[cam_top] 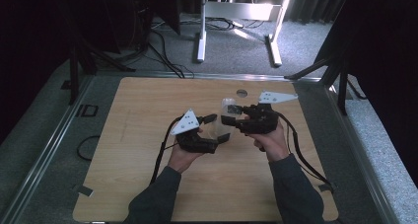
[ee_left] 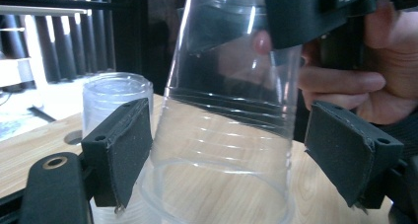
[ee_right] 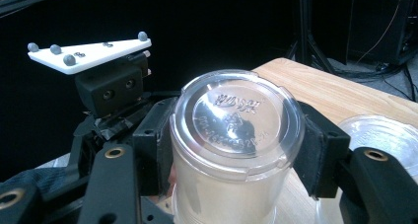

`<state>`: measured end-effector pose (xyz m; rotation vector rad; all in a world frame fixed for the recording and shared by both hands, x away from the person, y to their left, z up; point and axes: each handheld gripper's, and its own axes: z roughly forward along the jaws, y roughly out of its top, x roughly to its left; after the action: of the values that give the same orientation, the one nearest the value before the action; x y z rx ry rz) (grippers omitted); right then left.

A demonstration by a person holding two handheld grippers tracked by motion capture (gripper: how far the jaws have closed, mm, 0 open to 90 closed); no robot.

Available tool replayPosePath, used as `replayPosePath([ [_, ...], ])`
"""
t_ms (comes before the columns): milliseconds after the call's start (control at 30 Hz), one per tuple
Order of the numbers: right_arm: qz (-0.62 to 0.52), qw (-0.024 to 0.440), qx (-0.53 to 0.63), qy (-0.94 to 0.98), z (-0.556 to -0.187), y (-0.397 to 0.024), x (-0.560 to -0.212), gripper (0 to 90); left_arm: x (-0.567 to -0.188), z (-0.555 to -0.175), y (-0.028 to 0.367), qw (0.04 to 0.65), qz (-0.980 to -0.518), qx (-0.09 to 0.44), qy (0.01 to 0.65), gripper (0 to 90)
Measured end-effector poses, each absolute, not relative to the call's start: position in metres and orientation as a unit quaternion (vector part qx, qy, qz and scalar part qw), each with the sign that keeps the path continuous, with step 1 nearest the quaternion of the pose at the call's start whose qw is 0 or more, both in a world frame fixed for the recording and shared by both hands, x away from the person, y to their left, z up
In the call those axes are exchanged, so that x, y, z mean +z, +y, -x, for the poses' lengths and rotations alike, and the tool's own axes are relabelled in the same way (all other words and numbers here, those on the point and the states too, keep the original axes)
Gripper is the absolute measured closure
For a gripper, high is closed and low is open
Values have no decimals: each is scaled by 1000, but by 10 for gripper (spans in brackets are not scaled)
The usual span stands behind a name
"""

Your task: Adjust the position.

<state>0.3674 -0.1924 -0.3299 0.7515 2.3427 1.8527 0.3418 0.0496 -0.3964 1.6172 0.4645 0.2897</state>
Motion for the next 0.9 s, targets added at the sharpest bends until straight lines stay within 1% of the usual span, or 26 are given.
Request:
replayPosePath([
  [333,-243,26,603,759,-368,-192,-330,406,-396,-341,49,654,-717,133,204,206],
  [567,-243,21,607,756,-368,-192,-331,406,-395,-340,49,651,-717,140,205,266],
  [800,-244,19,607,756,-369,-192,-331,407,-396,-340,47,649,-719,143,203,254],
  [833,-244,17,607,756,-369,-192,-331,406,-397,-340,46,648,-721,141,203,209],
  [900,-244,15,608,756,-369,-192,-331,407,-397,-340,45,646,-722,142,203,206],
])
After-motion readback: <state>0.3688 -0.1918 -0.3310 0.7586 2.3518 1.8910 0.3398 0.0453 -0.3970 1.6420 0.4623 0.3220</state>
